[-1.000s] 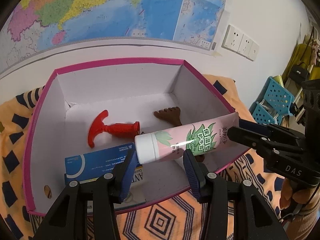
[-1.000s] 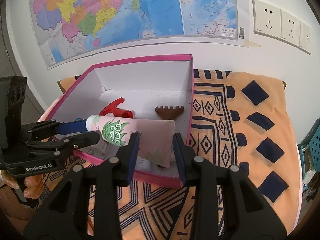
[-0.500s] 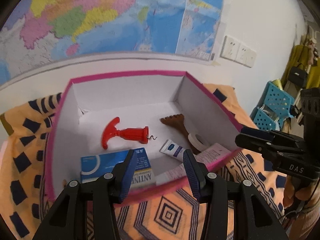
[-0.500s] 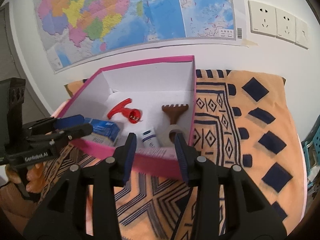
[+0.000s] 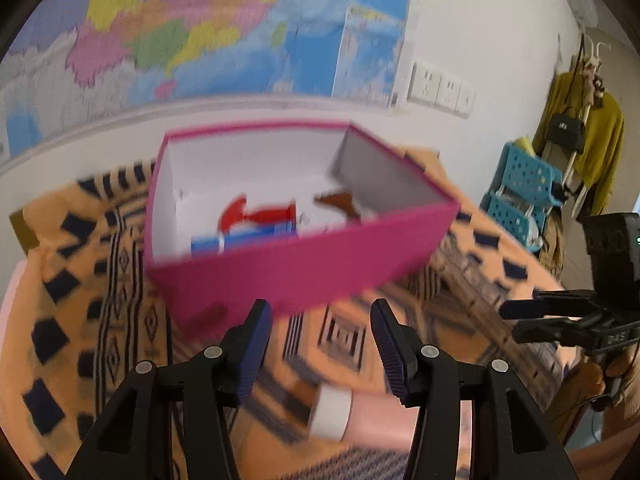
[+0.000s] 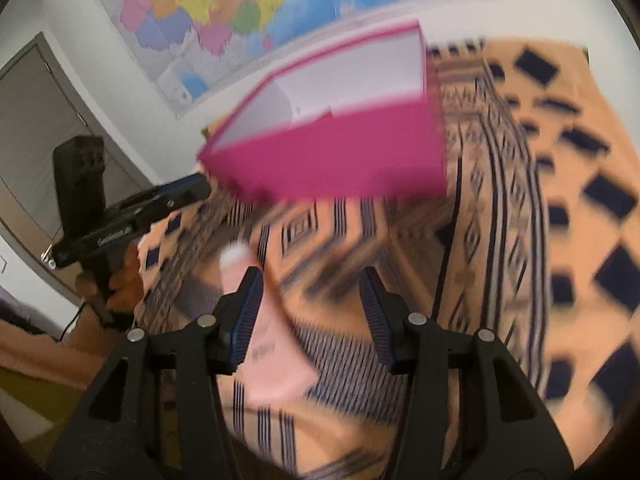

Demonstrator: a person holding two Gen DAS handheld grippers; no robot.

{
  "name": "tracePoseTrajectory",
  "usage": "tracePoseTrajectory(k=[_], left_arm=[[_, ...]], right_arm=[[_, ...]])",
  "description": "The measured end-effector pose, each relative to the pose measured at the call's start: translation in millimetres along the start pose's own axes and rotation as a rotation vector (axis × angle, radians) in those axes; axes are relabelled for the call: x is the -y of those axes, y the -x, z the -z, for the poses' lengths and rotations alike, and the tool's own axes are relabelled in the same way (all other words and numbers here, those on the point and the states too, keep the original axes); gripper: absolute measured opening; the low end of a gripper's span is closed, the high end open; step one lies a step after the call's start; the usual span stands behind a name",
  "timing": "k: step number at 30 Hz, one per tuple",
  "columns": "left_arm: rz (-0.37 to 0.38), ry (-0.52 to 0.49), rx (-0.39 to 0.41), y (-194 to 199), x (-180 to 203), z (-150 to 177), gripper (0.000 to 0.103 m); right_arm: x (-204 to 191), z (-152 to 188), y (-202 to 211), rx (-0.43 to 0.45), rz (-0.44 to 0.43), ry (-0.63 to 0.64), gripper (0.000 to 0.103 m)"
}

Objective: Organize rigid objects
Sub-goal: 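Move the right gripper back to the large pink tube and grasp it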

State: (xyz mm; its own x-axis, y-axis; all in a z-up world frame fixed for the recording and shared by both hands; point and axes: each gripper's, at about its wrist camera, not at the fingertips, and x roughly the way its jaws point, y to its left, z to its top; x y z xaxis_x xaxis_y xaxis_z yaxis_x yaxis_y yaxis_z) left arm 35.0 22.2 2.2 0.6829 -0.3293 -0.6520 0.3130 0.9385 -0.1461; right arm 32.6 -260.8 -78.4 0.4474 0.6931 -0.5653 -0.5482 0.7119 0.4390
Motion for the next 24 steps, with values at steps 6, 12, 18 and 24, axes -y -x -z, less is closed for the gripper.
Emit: tracePoseTrajectory(k=[6, 12, 18, 24], left_arm=[[0.012, 0.024, -0.078, -10.7, -5.6, 28.6, 0.052], [0.047, 0.035, -0.118, -16.1, -5.7, 42.7, 0.053], [0.086, 0.040, -0.144, -20.5, -6.5, 49.3, 0.053], [0.121, 0.063, -0.154, -20.2, -7.5, 53.6, 0.052]], right_arm=[[-2.8, 38.0, -9.6, -0.092, -0.023, -0.055, 0.052], [-10.7, 61.7, -13.9, -0.153, -0.040, -0.092, 0.052], [-19.1, 71.3, -17.9, -0.155, -0.068, -0.122, 0.052], [-14.2, 69.5, -23.8, -0.113, -0.117, -0.196, 0.052]])
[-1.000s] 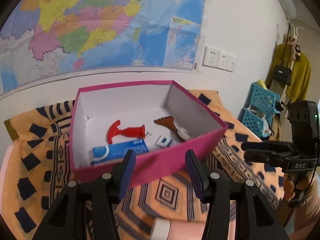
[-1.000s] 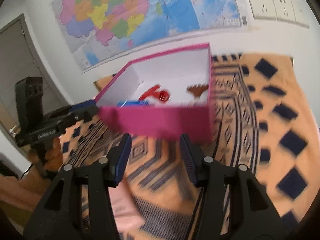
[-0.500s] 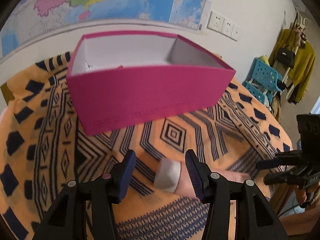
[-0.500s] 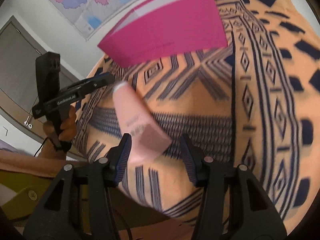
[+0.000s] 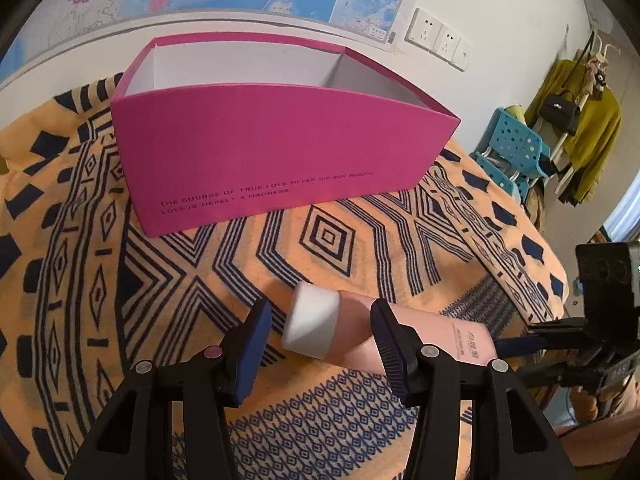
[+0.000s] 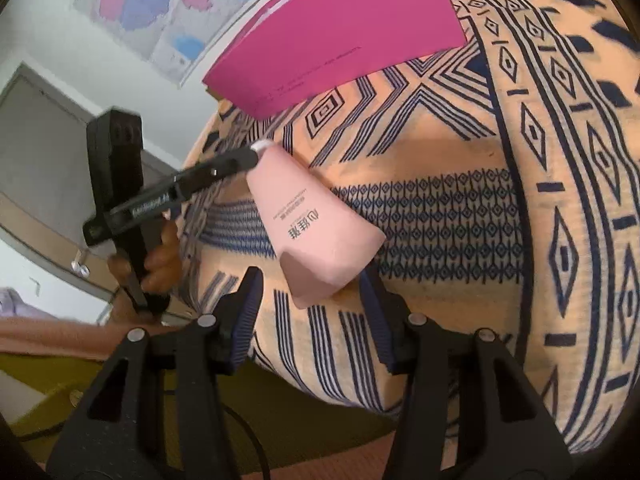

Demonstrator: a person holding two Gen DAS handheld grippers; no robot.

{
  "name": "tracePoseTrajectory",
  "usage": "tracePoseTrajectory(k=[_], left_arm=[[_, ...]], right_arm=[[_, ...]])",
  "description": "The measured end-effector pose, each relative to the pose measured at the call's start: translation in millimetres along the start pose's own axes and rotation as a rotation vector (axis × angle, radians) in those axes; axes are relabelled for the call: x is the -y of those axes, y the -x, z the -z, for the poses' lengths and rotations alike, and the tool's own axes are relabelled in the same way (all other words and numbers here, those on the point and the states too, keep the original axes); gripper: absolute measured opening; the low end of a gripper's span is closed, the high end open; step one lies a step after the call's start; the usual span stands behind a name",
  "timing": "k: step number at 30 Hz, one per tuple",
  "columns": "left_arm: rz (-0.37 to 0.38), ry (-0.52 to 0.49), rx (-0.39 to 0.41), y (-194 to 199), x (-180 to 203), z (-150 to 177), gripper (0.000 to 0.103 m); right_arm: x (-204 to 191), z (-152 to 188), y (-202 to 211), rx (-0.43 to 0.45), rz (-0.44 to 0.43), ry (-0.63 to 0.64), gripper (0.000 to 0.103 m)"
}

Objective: Organize rigid objects
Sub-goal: 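Move the right gripper back to the large pink tube and grasp it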

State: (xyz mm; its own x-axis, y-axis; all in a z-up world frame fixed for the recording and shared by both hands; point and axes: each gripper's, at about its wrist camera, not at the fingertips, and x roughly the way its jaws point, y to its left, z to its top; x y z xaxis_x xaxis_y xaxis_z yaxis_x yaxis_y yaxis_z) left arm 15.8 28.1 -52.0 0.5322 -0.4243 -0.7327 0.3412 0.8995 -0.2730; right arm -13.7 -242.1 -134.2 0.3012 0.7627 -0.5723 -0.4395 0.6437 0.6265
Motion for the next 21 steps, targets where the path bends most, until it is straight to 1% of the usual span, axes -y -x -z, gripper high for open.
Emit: tracePoseTrajectory(k=[3, 5, 12, 17, 21], left_arm=[[0.020, 0.002, -0.009, -0.6, 2.0, 2.1, 0.052], [0.014, -0.003, -0.008, -1.6, 6.0, 2.4, 0.053], [0.020, 0.030, -0.004, -2.4, 7.7, 1.1, 0.053], [-0.002, 0.023, -0.010, -4.4, 13.1, 2.0, 0.053], [-0.019, 0.019, -0.013, -4.5, 15.2, 2.1, 0.053]], right_arm=[[4.6, -5.8, 1.7, 0.020, -0.011, -0.029, 0.052], [5.7, -10.2, 2.6, 0.032, 0.008, -0.028, 0.052], [6.8, -35.3, 2.6, 0.074, 0.075, 0.003, 0.052], [10.3, -59.7, -3.8, 0.104, 0.140, 0.057, 0.052], [16.4, -68.9, -9.6, 0.104, 0.153, 0.069, 0.052]])
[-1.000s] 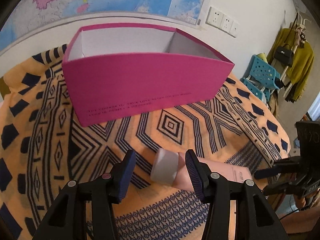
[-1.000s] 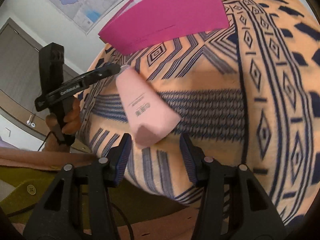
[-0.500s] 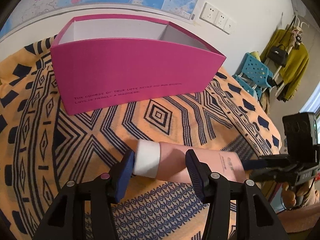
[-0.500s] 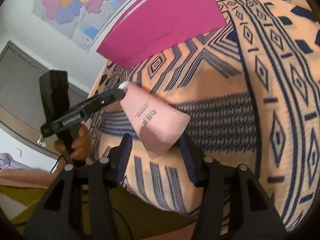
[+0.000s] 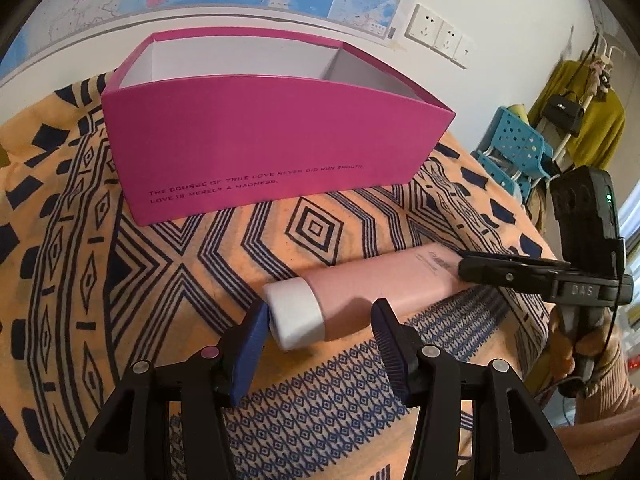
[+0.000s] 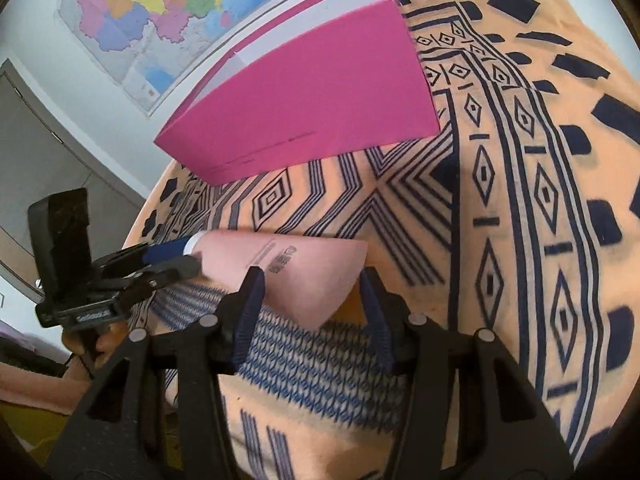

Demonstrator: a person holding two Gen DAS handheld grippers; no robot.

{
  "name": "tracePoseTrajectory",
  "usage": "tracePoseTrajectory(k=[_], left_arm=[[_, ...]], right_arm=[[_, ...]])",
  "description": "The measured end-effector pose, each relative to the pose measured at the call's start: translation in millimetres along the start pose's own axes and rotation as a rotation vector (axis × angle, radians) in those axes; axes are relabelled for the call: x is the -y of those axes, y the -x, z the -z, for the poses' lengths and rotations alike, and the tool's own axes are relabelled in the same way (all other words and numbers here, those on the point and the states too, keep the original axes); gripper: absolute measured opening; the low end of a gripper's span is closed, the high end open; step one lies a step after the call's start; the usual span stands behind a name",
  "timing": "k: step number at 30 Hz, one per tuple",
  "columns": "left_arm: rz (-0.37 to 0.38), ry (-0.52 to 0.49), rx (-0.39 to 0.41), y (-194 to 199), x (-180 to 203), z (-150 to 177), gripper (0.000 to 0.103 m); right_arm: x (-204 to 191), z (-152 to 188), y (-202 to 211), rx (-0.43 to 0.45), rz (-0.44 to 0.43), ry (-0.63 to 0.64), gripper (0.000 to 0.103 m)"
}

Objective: Organize rigid objects
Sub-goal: 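Move the right gripper back to the large pink tube and grasp it, then lift the large pink tube with the right gripper toward the pink box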

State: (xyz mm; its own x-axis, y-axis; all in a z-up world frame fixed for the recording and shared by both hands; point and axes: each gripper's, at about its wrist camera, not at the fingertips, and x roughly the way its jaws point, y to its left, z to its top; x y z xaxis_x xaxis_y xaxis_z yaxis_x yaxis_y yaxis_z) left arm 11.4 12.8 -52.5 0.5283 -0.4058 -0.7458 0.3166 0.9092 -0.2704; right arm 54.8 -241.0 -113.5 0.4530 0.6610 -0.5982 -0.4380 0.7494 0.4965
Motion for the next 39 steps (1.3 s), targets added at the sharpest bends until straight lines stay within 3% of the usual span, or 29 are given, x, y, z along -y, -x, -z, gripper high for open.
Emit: tracePoseTrajectory(k=[8, 13, 39], left_arm=[[-0.047, 0.007, 0.003, 3.5, -1.5, 3.4, 0.050], [-0.031, 0.007, -0.010, 1.4, 3.2, 3.2, 0.044], [-0.044, 0.004, 0.050, 15.9, 17.5, -10.3, 0.044]], right_arm=[[3.6, 1.8, -2.5, 0.003, 0.015, 0.005, 0.052], [1.1, 3.9, -1.6, 0.010, 0.024, 0.005, 0.052], [-11.2, -7.8, 20.7, 0.085, 0.068, 0.052, 0.051]])
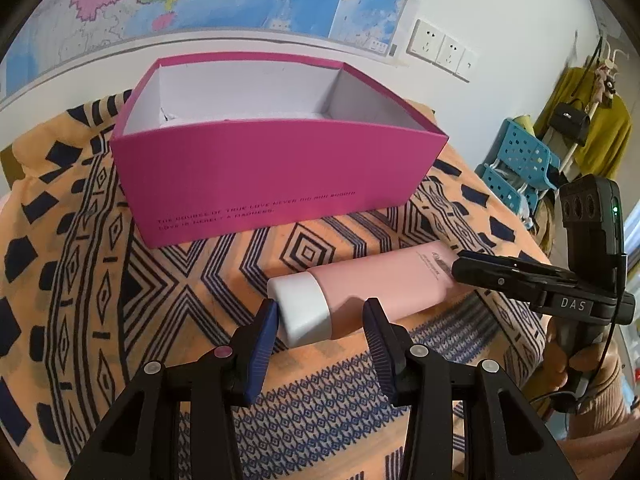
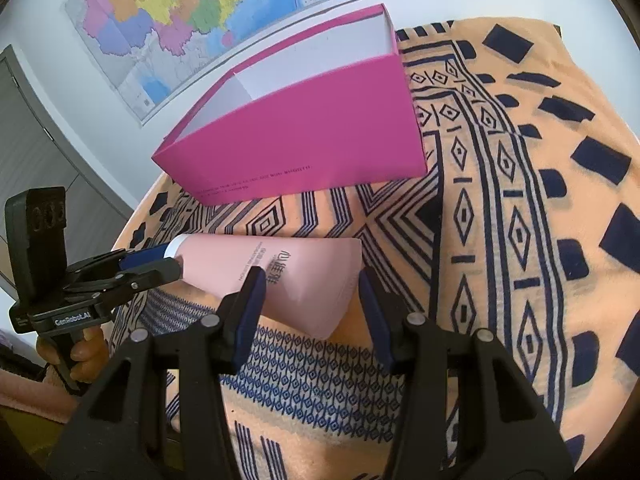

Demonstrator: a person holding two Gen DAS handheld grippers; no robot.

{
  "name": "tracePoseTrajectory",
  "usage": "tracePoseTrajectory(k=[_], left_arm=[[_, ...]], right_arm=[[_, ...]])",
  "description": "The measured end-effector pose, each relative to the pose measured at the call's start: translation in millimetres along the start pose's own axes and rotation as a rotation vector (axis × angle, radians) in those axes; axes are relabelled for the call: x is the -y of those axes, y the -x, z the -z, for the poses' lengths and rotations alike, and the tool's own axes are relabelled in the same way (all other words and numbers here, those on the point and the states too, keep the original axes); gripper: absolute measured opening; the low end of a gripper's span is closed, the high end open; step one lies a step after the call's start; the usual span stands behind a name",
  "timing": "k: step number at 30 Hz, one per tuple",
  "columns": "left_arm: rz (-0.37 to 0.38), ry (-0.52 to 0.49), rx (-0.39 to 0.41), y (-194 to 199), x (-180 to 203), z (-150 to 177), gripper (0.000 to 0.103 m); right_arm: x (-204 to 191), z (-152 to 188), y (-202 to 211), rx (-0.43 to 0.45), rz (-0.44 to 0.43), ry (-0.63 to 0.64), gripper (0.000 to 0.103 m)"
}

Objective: Organize rigid objects
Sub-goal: 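Lift the large pink tube with the right gripper toward the pink box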

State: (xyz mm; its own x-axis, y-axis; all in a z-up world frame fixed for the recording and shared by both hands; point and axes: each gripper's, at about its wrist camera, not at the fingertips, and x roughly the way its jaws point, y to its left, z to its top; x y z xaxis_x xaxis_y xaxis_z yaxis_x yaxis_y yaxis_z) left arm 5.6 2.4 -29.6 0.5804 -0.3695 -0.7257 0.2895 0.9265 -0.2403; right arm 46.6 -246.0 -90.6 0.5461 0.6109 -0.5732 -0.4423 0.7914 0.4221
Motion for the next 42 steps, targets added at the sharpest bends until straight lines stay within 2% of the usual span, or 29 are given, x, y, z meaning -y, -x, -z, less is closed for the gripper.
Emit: tracePoseTrajectory(k=[42], left_arm=[[-0.006, -0.048, 0.087, 15.8, 13.2, -25.1, 0.044]], right_arm=[[-5.9, -28.9, 22.6, 0.094, 0.014, 0.056, 0.051]])
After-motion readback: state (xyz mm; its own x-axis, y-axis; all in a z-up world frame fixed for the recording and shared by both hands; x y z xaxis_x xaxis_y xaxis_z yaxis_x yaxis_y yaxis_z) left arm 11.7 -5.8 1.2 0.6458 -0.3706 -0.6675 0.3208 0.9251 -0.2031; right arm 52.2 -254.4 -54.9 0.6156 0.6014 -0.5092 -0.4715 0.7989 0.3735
